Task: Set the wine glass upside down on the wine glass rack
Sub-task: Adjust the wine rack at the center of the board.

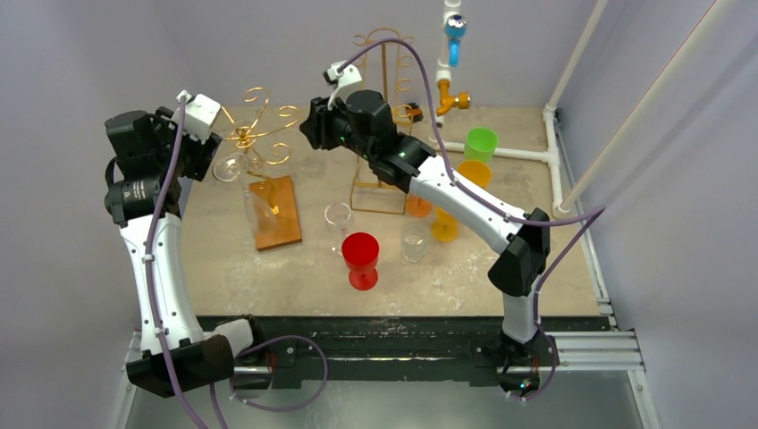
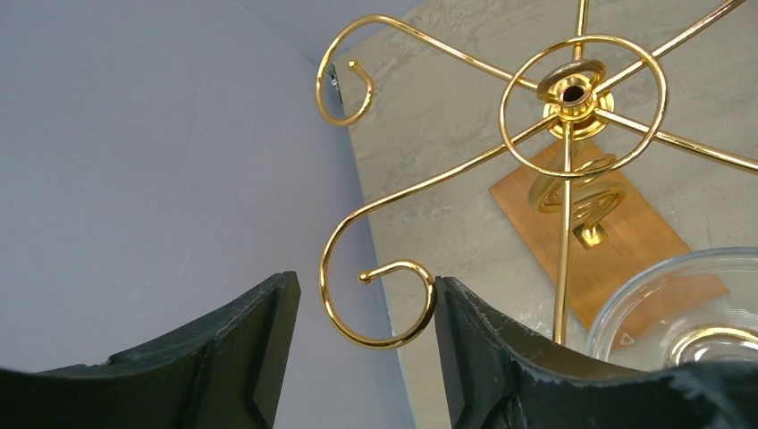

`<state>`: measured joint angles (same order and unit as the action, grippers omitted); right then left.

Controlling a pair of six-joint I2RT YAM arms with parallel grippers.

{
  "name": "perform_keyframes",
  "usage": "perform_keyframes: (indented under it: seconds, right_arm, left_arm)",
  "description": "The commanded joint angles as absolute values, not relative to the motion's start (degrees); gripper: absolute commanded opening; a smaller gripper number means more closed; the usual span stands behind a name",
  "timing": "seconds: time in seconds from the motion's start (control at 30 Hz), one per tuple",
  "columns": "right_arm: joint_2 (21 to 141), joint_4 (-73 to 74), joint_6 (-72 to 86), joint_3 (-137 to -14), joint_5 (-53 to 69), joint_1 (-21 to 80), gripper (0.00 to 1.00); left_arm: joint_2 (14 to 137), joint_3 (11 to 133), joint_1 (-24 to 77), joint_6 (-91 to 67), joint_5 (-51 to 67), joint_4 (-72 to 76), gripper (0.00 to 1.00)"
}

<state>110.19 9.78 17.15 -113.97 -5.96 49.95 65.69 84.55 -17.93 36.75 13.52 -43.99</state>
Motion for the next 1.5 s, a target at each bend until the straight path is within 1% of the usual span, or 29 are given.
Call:
perform_keyframes:
  seconds: [0.0, 0.13, 0.33, 0.43, 0.57, 0.73, 0.87, 1.0, 1.17, 1.23, 1.33, 1.47]
  right_arm:
    - [108.34, 9.29, 17.99, -117.44, -6.64, 49.86, 0.44]
    - [110.36, 10.83, 17.89, -121.11, -5.79, 49.79, 0.51]
    - [116.21, 14.95, 17.32, -131.78, -4.41, 49.75, 0.64]
    - [118.5, 15.17, 17.36, -134.55, -3.69, 49.66, 0.68]
    - [120.78, 15.0, 18.11, -136.67, -2.28, 49.24, 0.69]
    - [121.46, 12.77, 19.59, -135.46, -0.78, 48.25, 0.69]
    - [122.52, 11.43, 20.87, -135.67, -0.18, 47.35, 0.67]
    - [122.92, 10.41, 21.34, -135.44, 2.1, 47.07, 0.61]
    - [121.21, 7.68, 21.87, -131.53, 3.28, 47.03, 0.52]
    - [120.93, 7.18, 21.88, -130.69, 3.66, 47.01, 0.5]
    - [120.49, 6.68, 21.64, -129.86, 4.24, 47.08, 0.47]
    - [119.37, 5.3, 21.3, -127.74, 4.63, 47.07, 0.46]
  left_arm:
    - [64.86, 88.2, -18.62, 37.56, 14.74, -42.91, 0.62]
    - [64.89, 89.28, -18.62, 38.4, 13.19, -44.38, 0.65]
    - [64.84, 91.75, -18.54, 40.3, 7.09, -44.51, 0.66]
    - [65.56, 94.94, -18.58, 40.39, 4.61, -45.59, 0.68]
    - [66.7, 100.88, -18.57, 38.07, 5.39, -48.31, 0.74]
    - [67.99, 104.88, -18.51, 35.81, 9.06, -53.37, 0.75]
    - [68.61, 102.77, -18.6, 35.12, 6.86, -54.57, 0.74]
    - [71.62, 100.78, -19.3, 34.51, 4.33, -55.18, 0.69]
    - [79.94, 105.19, -27.15, 34.58, 11.41, -60.73, 0.57]
    - [81.84, 106.54, -27.94, 34.99, 12.5, -62.56, 0.52]
    - [83.09, 108.3, -28.16, 34.38, 15.3, -64.24, 0.5]
    - [85.67, 113.28, -28.36, 32.23, 18.48, -68.99, 0.5]
